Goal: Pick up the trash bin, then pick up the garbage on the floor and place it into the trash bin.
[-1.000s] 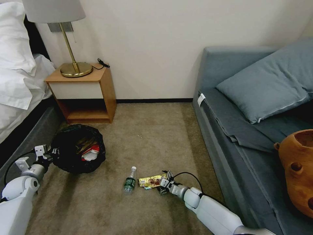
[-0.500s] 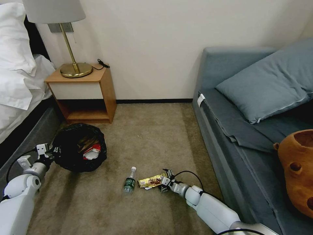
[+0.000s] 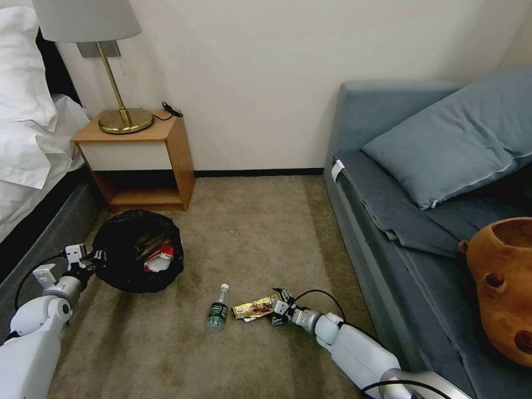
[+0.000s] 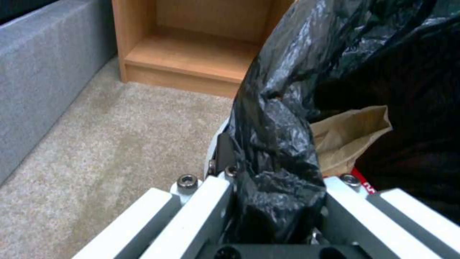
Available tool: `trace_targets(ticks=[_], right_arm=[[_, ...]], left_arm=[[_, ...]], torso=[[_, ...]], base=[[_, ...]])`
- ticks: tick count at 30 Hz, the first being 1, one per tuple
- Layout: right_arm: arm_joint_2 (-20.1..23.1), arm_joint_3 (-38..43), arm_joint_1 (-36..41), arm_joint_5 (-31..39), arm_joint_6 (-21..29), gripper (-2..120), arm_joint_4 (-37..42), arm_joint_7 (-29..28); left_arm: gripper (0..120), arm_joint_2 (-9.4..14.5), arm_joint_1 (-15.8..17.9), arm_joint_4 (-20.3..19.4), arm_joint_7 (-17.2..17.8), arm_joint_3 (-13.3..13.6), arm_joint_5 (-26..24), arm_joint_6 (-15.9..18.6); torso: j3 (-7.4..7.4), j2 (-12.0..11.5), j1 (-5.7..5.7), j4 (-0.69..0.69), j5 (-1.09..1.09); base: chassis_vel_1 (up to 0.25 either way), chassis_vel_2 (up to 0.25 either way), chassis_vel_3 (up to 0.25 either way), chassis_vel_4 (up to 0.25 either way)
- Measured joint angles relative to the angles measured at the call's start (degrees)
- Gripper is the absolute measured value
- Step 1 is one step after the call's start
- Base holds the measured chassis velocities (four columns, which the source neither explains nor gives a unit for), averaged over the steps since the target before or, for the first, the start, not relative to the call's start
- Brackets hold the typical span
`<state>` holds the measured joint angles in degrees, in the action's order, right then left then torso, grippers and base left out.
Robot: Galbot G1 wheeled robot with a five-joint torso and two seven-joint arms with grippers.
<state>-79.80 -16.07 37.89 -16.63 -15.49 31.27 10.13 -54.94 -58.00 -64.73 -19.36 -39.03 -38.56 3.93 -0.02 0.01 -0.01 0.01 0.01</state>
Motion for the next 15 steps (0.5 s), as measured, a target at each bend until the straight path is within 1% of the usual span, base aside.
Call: trace_targets(ticks=[1, 3, 5, 6, 7, 8, 11, 12, 13, 14, 15], right_arm=[[0.1, -0.1, -0.1, 0.0, 0.0, 78, 0.0, 0.2], [0.1, -0.1, -0.1, 0.0, 0.0, 78, 0.0, 0.2], [0.1, -0.3, -0.1, -0.1, 0.0, 69, 0.1, 0.6], [0.1, -0.3, -0.1, -0.1, 0.0, 69, 0.1, 0.6], [0.4, -0.6, -0.1, -0.1, 0.0, 65, 0.7, 0.7], [0.4, -0.6, -0.1, -0.1, 0.0, 65, 0.7, 0.7], [1.2, -1.5, 0.5, 0.2, 0.0, 53, 2.7, 0.8], [1.2, -1.5, 0.5, 0.2, 0.0, 53, 2.7, 0.8], [1.6, -1.7, 0.8, 0.3, 0.0, 49, 3.3, 0.8], [1.6, -1.7, 0.8, 0.3, 0.0, 49, 3.3, 0.8], [1.8, -1.7, 0.9, 0.3, 0.0, 44, 3.8, 0.9]], left_arm=[[1, -0.1, 0.0, 0.0, 0.0, 0.0, 0.0, 0.0], [1, -0.1, 0.0, 0.0, 0.0, 0.0, 0.0, 0.0], [1, -0.3, 0.2, 0.0, -0.1, 0.0, 0.1, 0.0], [1, -0.3, 0.2, 0.0, -0.1, 0.0, 0.1, 0.0], [1, -0.3, 0.2, 0.0, -0.1, 0.0, 0.1, 0.0], [1, -0.3, 0.2, 0.0, -0.1, 0.0, 0.1, 0.0], [1, -0.3, 0.4, 0.0, -0.1, 0.1, 0.1, 0.0], [1, -0.3, 0.4, 0.0, -0.1, 0.1, 0.1, 0.0], [1, -0.4, 0.4, -0.1, -0.1, 0.1, 0.1, 0.0], [1, -0.4, 0.4, -0.1, -0.1, 0.1, 0.1, 0.0], [1, -0.4, 0.4, -0.1, -0.1, 0.1, 0.2, 0.0]], torso=[[0.0, 0.0, 0.0, 0.01, 0.01], [0.0, 0.0, 0.0, 0.01, 0.01], [0.01, 0.0, 0.0, -0.01, 0.0], [0.01, 0.0, 0.0, -0.01, 0.0], [0.01, 0.0, 0.0, -0.01, 0.0], [0.01, 0.0, 0.0, -0.01, 0.0], [0.02, 0.0, 0.01, 0.0, 0.01], [0.02, 0.0, 0.01, 0.0, 0.01], [0.03, 0.0, 0.01, 0.02, 0.02], [0.03, 0.0, 0.01, 0.02, 0.02], [0.03, 0.0, 0.01, 0.03, 0.03]], base=[[0.0, 0.0, 0.0, 0.0], [0.0, 0.0, 0.0, 0.0], [0.0, 0.0, 0.0, 0.0], [0.0, 0.0, 0.0, 0.0], [0.0, 0.0, 0.0, 0.0], [0.0, 0.0, 0.0, 0.0], [0.0, 0.0, 0.0, 0.0], [0.0, 0.0, 0.0, 0.0], [0.0, 0.0, 0.0, 0.0], [0.0, 0.0, 0.0, 0.0], [0.0, 0.0, 0.0, 0.0]])
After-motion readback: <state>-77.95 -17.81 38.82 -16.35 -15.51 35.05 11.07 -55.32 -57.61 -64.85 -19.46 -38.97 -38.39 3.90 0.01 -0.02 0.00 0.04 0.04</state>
